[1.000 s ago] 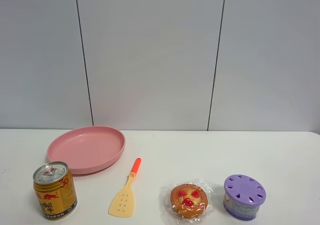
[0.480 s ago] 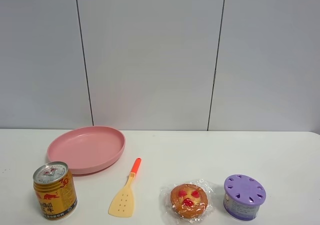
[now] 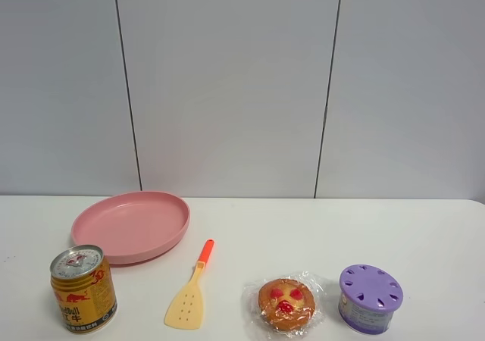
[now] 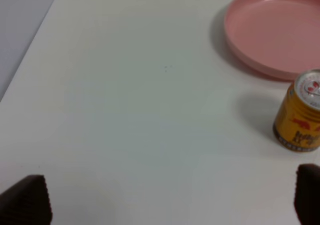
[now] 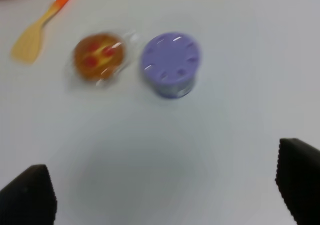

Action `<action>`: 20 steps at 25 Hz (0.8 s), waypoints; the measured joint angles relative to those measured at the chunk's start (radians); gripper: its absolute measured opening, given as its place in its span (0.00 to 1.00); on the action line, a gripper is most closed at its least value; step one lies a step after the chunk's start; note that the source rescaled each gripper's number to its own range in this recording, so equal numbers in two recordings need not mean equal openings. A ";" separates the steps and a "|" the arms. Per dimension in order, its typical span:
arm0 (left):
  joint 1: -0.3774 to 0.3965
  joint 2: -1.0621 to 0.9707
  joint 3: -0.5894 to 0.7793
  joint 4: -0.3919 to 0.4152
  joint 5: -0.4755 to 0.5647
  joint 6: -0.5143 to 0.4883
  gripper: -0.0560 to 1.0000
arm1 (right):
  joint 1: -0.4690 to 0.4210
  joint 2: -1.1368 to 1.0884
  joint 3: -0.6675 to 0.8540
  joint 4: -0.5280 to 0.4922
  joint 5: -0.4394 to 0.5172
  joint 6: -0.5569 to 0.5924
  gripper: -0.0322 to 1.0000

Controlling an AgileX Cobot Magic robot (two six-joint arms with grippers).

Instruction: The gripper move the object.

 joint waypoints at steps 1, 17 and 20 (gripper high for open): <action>0.000 0.000 0.000 0.000 0.000 0.000 1.00 | -0.049 -0.020 0.000 0.000 0.000 0.000 1.00; 0.000 0.000 0.000 0.000 0.000 0.000 1.00 | -0.331 -0.113 0.000 0.009 0.000 0.000 1.00; 0.000 0.000 0.000 0.000 0.000 0.000 1.00 | -0.331 -0.112 0.000 0.009 0.000 0.000 1.00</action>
